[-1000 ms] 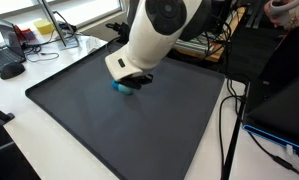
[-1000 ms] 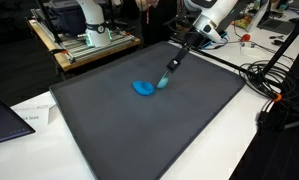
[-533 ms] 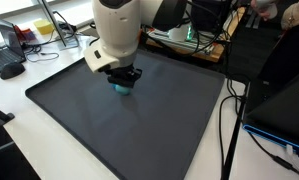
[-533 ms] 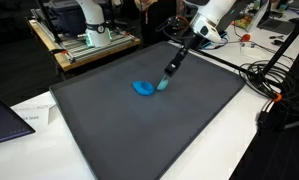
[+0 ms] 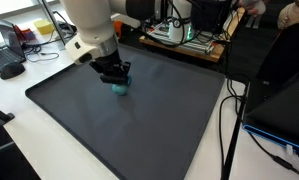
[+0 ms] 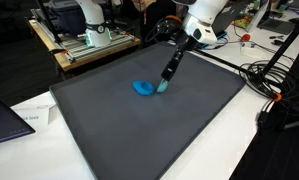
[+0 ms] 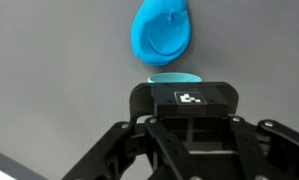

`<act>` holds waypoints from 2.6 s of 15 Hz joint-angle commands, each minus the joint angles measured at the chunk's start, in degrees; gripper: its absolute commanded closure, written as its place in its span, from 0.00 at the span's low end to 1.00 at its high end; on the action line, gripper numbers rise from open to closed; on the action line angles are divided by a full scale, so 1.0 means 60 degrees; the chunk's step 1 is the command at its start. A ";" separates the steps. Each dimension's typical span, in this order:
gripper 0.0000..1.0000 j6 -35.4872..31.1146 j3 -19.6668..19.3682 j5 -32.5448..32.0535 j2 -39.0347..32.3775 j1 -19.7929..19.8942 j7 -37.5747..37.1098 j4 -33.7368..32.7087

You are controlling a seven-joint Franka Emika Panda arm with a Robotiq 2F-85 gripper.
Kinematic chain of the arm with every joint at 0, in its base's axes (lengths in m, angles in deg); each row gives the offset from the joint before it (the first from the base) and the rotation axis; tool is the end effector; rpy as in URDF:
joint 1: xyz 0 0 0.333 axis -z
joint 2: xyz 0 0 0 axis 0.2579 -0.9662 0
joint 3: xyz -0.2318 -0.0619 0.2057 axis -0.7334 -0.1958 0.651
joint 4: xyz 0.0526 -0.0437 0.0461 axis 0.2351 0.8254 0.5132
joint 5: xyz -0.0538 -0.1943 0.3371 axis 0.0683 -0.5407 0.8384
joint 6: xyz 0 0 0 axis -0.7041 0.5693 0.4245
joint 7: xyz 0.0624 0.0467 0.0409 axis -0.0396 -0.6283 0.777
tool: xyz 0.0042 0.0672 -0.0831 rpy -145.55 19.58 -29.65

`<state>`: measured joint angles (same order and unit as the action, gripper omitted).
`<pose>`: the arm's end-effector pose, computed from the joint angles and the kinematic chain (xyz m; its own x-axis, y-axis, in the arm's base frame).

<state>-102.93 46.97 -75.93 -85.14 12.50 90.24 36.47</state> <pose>0.6731 0.0541 0.2650 0.8791 0.3894 -0.2748 0.4400 -0.8847 0.1537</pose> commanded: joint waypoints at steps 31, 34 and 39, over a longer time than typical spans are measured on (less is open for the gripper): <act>0.78 0.0113 0.0251 0.4086 -0.0278 0.2502 0.4546 -0.0509; 0.78 0.0422 0.0272 0.4759 -0.0483 0.2874 0.5132 -0.0826; 0.78 0.0851 0.0269 0.5580 -0.0942 0.3335 0.5883 -0.1417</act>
<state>-101.04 47.63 -45.82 -88.36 30.43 122.36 31.96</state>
